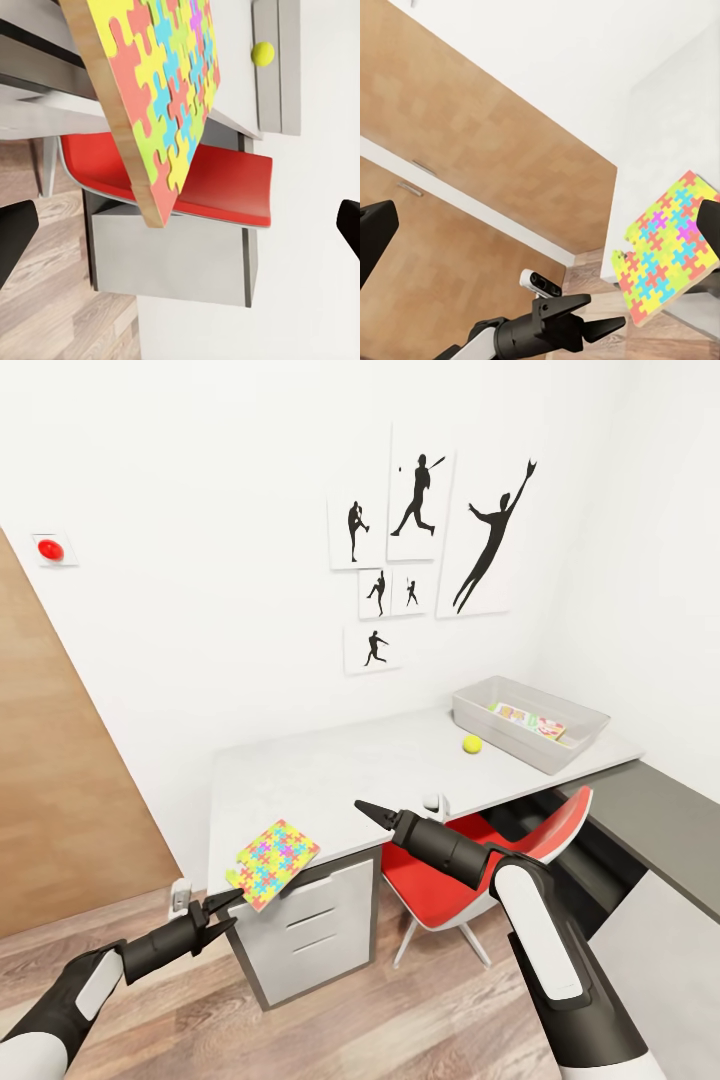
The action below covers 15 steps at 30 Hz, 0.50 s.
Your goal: Put all the toys in the child's room - the three board games (two on the bed and one on the table), the two jigsaw puzzles on the table, and the tennis ball on the table - inside the toy box on the table in the child's room.
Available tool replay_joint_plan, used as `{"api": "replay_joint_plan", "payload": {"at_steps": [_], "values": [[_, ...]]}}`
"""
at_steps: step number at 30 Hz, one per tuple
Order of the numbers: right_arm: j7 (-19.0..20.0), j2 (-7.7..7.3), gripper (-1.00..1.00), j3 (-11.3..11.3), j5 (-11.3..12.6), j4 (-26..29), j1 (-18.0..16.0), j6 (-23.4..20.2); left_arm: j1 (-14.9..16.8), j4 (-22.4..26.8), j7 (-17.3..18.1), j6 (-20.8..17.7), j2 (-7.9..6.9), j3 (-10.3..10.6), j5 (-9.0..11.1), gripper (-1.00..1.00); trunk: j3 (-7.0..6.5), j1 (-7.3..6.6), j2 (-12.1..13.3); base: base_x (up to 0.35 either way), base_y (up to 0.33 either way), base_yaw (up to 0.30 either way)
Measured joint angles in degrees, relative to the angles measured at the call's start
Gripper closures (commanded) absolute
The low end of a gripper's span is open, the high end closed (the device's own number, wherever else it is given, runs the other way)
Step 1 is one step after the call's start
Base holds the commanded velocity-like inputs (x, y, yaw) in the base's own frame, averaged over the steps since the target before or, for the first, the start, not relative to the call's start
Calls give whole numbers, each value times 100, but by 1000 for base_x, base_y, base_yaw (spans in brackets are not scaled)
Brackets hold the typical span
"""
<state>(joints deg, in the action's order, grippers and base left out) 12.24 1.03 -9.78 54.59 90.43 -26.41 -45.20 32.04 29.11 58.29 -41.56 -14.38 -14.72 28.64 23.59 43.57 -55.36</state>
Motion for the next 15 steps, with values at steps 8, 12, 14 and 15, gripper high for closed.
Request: {"api": "replay_joint_plan", "payload": {"at_steps": [8,12,14,15], "values": [[0,0,-100,0,-1,0,0,0,0,0,1,0,5,0,-2,-100,0,-1,0,71,0,0],[0,0,-100,-3,-1,0,0,0,0,0,1,1,6,0,-5,-100,0,-1,0,79,0,0],[0,0,-100,-4,-2,0,0,0,0,0,1,1,6,0,-7,-100,0,0,0,34,0,0],[0,0,-100,-4,-2,0,0,0,0,0,-1,1,6,0,-7,-100,0,0,0,20,0,0]]}}
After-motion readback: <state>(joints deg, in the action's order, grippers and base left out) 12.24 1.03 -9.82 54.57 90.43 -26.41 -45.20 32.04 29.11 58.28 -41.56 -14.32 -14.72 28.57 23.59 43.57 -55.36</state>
